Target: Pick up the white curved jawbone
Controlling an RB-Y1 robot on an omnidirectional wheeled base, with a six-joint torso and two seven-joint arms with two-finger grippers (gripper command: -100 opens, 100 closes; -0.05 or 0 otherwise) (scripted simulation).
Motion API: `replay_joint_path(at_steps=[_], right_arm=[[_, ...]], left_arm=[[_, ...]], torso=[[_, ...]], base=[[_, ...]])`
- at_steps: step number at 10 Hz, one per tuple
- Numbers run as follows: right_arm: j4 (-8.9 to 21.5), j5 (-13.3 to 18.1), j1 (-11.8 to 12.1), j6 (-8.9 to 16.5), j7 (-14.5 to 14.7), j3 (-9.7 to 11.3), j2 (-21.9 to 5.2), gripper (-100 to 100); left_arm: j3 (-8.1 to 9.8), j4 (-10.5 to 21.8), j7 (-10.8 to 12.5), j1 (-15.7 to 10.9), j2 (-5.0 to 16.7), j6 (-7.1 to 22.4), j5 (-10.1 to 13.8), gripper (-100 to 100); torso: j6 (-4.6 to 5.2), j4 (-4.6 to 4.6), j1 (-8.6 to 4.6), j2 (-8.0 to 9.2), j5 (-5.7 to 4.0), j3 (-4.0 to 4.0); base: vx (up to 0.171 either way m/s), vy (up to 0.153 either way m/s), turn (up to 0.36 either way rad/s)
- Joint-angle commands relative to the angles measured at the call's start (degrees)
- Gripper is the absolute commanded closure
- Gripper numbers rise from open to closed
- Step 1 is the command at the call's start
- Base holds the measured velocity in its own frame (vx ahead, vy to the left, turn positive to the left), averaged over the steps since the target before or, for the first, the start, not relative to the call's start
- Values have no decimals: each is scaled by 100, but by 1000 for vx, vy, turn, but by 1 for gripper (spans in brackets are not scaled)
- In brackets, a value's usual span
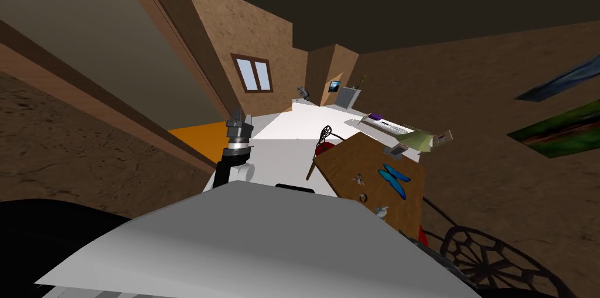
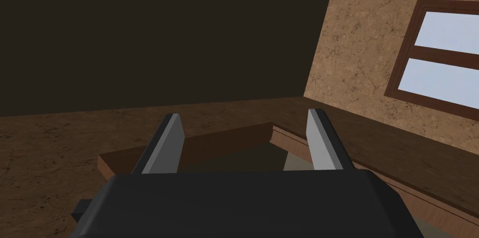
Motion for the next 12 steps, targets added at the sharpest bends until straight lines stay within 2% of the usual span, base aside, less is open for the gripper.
replay_joint_path(at_steps=[1,3,4,6,7,8,9,10,12], right_arm=[[243,-286,84,286,-286,-161,-103,-100],[243,-308,84,375,-444,-161,-103,-100],[469,-559,144,618,-669,-282,-181,-100],[469,-559,144,648,-744,-282,-181,-100],[689,-787,202,918,-1033,-393,-251,-100],[689,-801,202,918,-1033,-393,-251,-100],[905,-1032,258,1173,-1281,-493,-309,-100],[905,-1032,258,1183,-1311,-493,-309,-100],[1293,-1398,357,1593,-1717,-654,-386,-100]], left_arm=[[0,0,0,0,0,0,0,0],[0,0,0,0,0,0,0,0],[0,0,0,0,0,0,0,0],[0,0,0,0,0,0,0,0],[1,0,0,1,0,0,0,0],[-1,0,0,-1,0,0,0,0],[0,0,0,0,0,0,0,0],[0,0,0,0,0,0,0,0],[0,0,0,0,0,0,0,0]], torso=[[0,0,0,0,0,0],[1,0,3,1,1,0],[3,1,3,6,1,3],[1,1,1,3,1,2],[5,1,1,6,0,3],[-6,1,2,2,1,1],[3,0,-2,2,0,1],[-2,0,-3,1,0,0],[-3,0,-5,-2,0,-1]], base=[[35,16,331],[23,2,99],[18,9,331],[22,-2,104],[31,7,342],[27,-8,188],[31,-7,259],[34,-13,167],[45,-20,368]])
